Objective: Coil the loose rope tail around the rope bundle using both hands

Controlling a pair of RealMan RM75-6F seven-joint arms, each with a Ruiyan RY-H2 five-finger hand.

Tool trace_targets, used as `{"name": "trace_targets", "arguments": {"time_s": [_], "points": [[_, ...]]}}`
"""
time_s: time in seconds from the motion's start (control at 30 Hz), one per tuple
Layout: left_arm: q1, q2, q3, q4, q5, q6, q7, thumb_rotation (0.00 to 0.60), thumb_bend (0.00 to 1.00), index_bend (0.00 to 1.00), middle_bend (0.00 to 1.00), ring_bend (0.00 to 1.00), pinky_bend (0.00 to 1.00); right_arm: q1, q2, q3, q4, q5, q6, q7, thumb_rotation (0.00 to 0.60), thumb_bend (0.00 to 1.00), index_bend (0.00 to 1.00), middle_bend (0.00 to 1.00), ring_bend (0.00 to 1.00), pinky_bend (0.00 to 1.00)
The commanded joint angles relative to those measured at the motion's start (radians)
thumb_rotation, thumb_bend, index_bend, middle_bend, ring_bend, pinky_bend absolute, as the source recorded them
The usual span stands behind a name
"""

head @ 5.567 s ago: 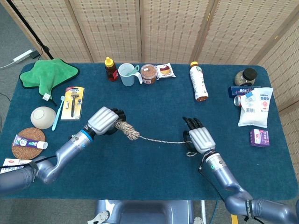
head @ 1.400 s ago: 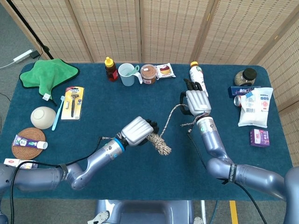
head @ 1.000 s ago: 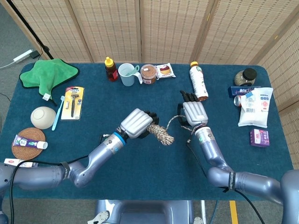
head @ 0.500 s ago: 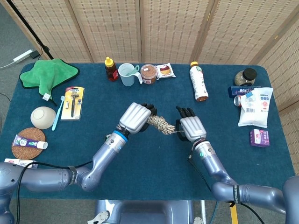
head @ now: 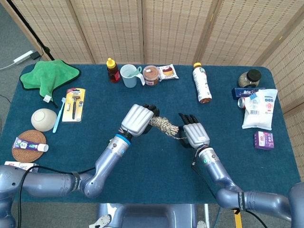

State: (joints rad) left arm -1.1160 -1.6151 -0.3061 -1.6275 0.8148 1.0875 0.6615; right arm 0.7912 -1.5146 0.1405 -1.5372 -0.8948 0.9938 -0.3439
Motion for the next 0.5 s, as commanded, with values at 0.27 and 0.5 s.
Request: {"name": "trace_targets", "arguments": {"time_s": [0.27, 0.5], "points": [[0.002, 0.005, -0.002, -0.006, 0.004, 0.001, -0.009, 0.600, 0.36, 0.52, 0.38, 0.41, 0.65, -0.011, -0.007, 0.011, 0.016, -0.003, -0.011, 0.001, 0.600, 0.58, 0.70, 0.00, 0.00, 0.00], [0.003, 0.006, 0.002, -0.008, 0.009, 0.002, -0.011, 0.600, 0.36, 0.52, 0.38, 0.41, 0.65, -0.019, -0.004, 0.017, 0.016, -0.013, -0.015, 0.003, 0.600, 0.58, 0.70, 0.00, 0.00, 0.00]]}}
